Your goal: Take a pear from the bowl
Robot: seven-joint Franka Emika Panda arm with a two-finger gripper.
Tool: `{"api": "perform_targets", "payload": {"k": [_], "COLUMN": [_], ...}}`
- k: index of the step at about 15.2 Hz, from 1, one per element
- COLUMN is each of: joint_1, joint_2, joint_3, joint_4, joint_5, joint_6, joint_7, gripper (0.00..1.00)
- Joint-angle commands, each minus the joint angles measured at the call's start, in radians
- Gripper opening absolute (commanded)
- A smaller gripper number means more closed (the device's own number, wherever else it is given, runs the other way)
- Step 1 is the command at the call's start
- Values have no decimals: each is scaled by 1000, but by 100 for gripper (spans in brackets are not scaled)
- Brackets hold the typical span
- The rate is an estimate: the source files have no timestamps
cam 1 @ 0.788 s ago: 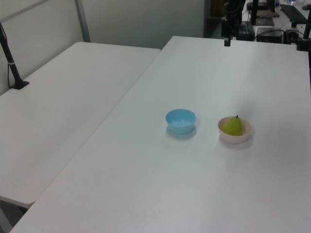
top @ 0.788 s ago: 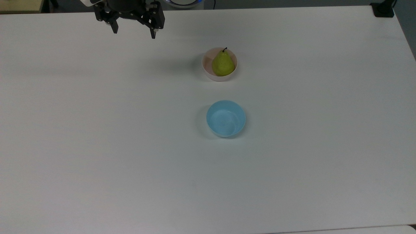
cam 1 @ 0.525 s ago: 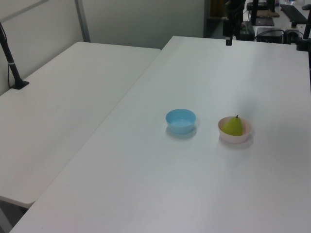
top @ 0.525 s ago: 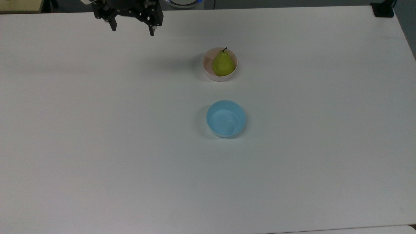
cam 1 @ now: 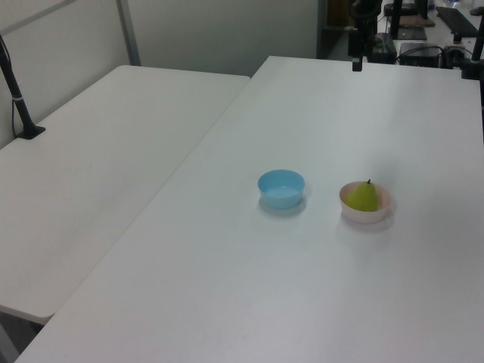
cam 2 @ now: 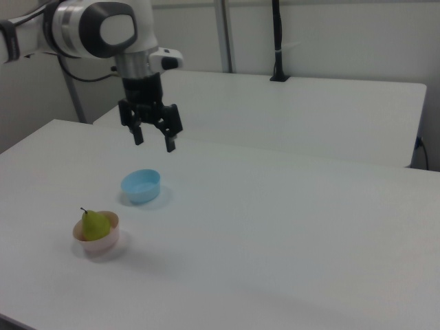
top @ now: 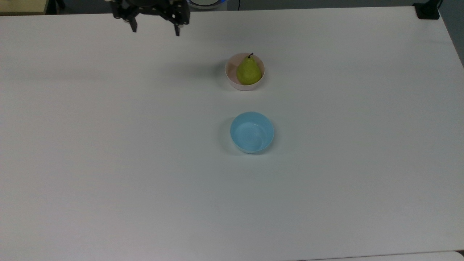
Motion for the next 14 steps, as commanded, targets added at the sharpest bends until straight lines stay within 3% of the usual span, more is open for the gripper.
{"api": "perform_targets", "payload": {"k": [1,5,14], "joint_1": [154,276,305], "joint_2": [-11,-3,91], "joint_3": [-67,-69,74], "joint_4": [-6,-24,-230], "joint_5": [11,20,-26], "joint_6": [-33,-53,51], "joint_7": [-68,-77,-117], "gripper": [100,100,100]}}
